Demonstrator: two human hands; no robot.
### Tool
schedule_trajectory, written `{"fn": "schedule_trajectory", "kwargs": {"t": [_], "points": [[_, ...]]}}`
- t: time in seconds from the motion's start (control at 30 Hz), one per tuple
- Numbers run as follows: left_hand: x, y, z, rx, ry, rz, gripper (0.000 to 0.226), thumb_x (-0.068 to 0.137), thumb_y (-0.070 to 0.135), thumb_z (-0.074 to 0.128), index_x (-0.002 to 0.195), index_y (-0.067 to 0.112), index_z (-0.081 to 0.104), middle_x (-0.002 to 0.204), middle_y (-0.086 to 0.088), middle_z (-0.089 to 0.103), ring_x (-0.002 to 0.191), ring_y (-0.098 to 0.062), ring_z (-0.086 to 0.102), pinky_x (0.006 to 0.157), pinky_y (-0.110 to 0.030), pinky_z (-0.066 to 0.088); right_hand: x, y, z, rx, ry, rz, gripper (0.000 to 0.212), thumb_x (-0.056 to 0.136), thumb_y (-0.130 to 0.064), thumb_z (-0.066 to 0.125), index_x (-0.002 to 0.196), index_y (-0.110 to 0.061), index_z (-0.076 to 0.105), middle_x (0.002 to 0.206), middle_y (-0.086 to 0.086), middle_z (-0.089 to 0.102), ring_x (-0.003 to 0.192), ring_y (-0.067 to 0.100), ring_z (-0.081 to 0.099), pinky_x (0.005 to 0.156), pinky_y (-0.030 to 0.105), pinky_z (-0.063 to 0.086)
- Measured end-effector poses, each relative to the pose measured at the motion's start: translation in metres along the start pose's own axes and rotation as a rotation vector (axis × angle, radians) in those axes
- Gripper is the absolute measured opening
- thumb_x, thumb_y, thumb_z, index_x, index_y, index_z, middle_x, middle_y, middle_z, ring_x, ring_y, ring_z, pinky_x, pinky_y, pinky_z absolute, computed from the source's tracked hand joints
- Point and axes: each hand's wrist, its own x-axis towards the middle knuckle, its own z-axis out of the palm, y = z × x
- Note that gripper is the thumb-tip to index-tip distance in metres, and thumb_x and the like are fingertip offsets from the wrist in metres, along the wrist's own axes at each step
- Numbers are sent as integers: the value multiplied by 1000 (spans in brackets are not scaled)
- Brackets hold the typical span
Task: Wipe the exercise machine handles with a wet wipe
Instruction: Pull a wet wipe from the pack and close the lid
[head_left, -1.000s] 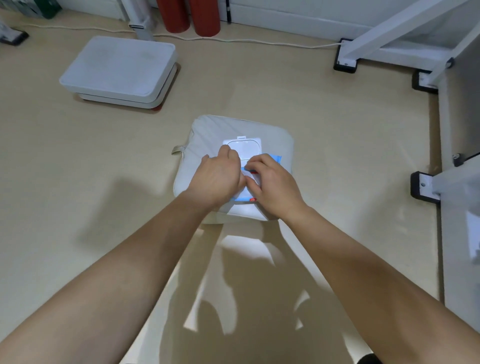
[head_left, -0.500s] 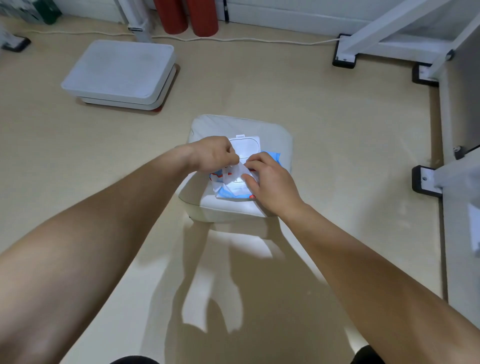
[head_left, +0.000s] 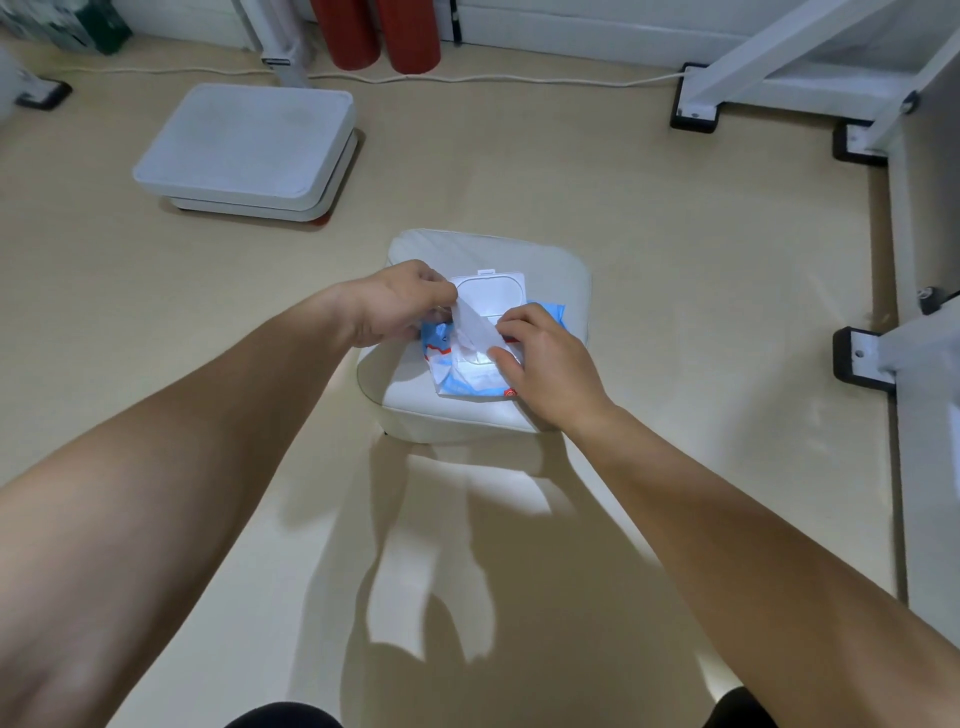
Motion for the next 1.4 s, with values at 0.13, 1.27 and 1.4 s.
{"fn": "schedule_trajectory", "kwargs": {"t": [0.13, 1.27, 1.4], "points": [[0, -7, 3, -80, 25, 17, 17, 96, 14, 48, 94, 4, 62, 59, 8, 59, 60, -6, 58, 88, -35, 48, -1, 0, 0, 1, 3, -8, 25, 97, -31, 57, 117, -18, 67, 123, -11, 56, 104, 13, 59, 76, 28, 44], [-3, -36, 15, 876, 775, 302, 16, 95, 19, 46, 102, 9, 55, 105, -11, 53, 91, -33, 55, 63, -39, 40, -1, 0, -1, 121, -5, 32, 21, 97, -28, 60, 105, -13, 73, 122, -10, 55, 104, 10, 60, 82, 30, 53], [-7, -36, 5, 839, 820, 274, 18, 97, 22, 44, 103, 8, 53, 106, -11, 52, 84, -31, 52, 64, -41, 42, -2, -2, -5, 74, -36, 15, 23, 100, -29, 55, 104, -15, 74, 126, -11, 51, 103, 7, 58, 66, 10, 46]]}}
